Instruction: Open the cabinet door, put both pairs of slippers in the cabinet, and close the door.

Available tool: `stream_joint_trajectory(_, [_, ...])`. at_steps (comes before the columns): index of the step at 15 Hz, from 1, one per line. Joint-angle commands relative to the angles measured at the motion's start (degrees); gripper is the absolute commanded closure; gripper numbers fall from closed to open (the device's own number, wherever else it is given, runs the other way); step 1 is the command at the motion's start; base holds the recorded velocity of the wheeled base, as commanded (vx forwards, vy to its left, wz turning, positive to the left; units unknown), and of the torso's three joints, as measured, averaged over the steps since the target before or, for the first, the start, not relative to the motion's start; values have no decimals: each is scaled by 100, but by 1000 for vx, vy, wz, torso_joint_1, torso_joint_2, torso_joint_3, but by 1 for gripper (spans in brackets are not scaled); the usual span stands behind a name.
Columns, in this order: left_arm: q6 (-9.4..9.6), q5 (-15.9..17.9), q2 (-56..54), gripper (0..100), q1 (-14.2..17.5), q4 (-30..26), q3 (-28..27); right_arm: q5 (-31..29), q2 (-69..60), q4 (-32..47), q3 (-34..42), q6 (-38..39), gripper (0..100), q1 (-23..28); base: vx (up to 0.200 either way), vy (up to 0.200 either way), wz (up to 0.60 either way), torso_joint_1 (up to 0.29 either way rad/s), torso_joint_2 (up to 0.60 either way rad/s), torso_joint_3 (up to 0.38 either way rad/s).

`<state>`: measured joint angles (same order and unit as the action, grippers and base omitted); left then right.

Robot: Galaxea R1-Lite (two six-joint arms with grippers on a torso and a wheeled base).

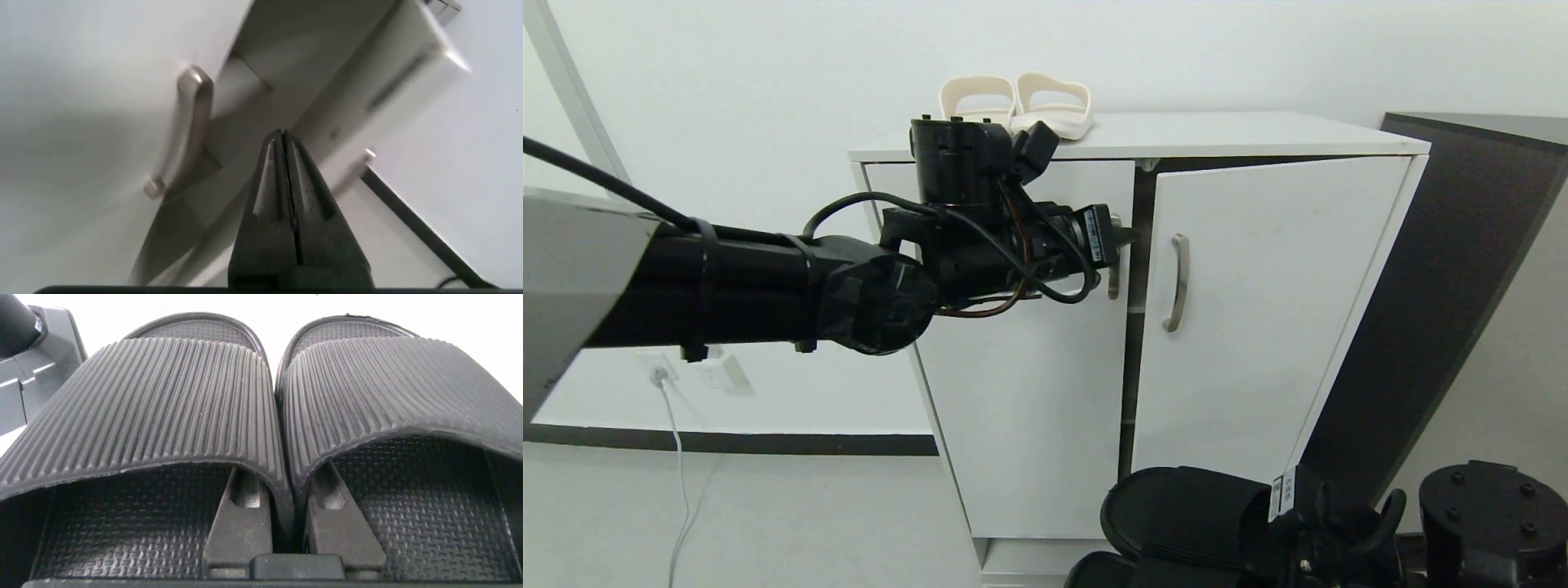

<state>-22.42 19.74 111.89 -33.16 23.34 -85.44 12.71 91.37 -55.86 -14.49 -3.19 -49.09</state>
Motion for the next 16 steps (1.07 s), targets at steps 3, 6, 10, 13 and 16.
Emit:
stream_joint_trajectory(3, [-210, 4, 378, 100, 38, 3, -368, 3, 13, -4, 8, -15, 100, -22, 0, 0, 0, 0, 0, 0])
stream_joint_trajectory(6, [-219, 4, 492, 100, 29, 12, -394, 3, 13, 5, 96, -15, 100, -215, 0, 0, 0, 0, 0, 0])
stream_joint_trajectory(10, [-210, 4, 615, 100, -24, 21, -473, -6, 21, 22, 114, -6, 100, -320, -50, 0, 0, 1, -1, -1])
stream_joint_trajectory(13, [-175, -119, 527, 100, -367, 21, -289, 3, 39, 22, 140, -6, 100, -329, -200, 0, 0, 4, 4, 2])
stream_joint_trajectory(16, [-166, -752, 9, 100, -815, 21, 195, 3, 74, 13, 131, 3, 100, -399, -200, 0, 0, -1, 5, 2])
